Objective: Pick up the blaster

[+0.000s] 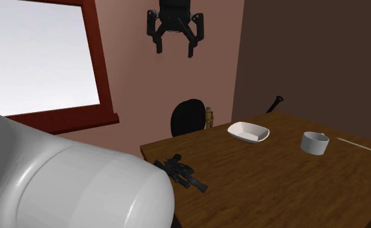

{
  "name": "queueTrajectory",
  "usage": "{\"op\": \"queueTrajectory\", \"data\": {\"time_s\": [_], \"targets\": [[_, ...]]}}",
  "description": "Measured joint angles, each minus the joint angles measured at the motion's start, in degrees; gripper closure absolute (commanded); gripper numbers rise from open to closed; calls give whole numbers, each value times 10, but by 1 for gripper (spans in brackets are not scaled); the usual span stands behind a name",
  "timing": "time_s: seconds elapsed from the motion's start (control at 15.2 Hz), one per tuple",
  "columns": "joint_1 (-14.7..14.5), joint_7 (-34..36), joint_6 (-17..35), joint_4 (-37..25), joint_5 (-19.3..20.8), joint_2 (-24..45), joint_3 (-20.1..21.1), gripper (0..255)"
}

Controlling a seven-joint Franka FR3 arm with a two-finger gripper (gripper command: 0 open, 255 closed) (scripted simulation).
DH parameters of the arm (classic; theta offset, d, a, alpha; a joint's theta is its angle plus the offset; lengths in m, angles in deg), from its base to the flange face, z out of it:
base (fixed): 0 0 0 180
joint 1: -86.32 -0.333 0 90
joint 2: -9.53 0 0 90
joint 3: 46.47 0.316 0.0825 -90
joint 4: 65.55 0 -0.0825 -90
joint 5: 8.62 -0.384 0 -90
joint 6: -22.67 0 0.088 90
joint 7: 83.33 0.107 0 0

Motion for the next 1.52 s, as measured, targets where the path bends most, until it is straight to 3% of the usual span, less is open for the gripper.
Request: {"op": "queueTrajectory", "data": {"time_s": [0.26,0.86,1.52], "targets": [[-7,-29,27,34,5,3,-6,0],[-38,-145,166,176,25,39,-29,0],[-69,-279,344,270,50,165,-64,0]]}}
